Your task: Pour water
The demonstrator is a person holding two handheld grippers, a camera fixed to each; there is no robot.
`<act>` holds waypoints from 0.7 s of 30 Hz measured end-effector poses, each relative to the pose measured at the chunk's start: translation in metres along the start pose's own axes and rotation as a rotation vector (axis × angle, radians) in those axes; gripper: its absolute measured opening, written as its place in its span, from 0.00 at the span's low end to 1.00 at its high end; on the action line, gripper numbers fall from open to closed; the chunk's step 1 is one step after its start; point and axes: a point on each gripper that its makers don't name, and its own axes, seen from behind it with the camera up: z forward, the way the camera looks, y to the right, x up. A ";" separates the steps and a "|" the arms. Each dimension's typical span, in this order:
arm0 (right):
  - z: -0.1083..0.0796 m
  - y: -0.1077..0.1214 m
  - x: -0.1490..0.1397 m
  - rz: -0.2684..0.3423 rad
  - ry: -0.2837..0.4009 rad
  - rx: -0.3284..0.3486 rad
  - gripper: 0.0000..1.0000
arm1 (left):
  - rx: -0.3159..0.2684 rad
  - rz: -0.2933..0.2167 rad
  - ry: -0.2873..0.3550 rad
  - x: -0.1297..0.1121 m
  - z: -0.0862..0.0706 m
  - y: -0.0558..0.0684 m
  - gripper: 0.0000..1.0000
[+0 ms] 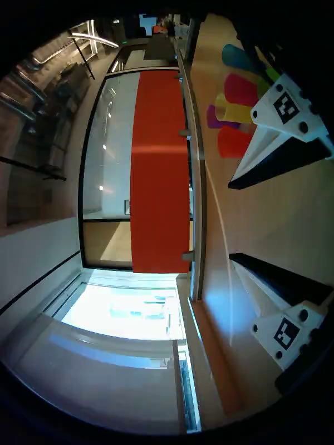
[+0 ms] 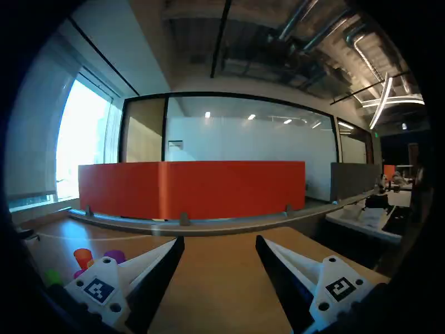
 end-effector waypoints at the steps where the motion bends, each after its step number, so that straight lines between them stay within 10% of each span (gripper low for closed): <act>1: 0.000 0.000 0.000 -0.001 0.001 0.000 0.99 | 0.000 0.000 0.000 0.000 0.000 0.000 0.84; 21: -0.009 0.004 -0.004 -0.034 0.043 0.007 0.99 | -0.004 0.004 -0.004 0.001 0.000 0.001 0.87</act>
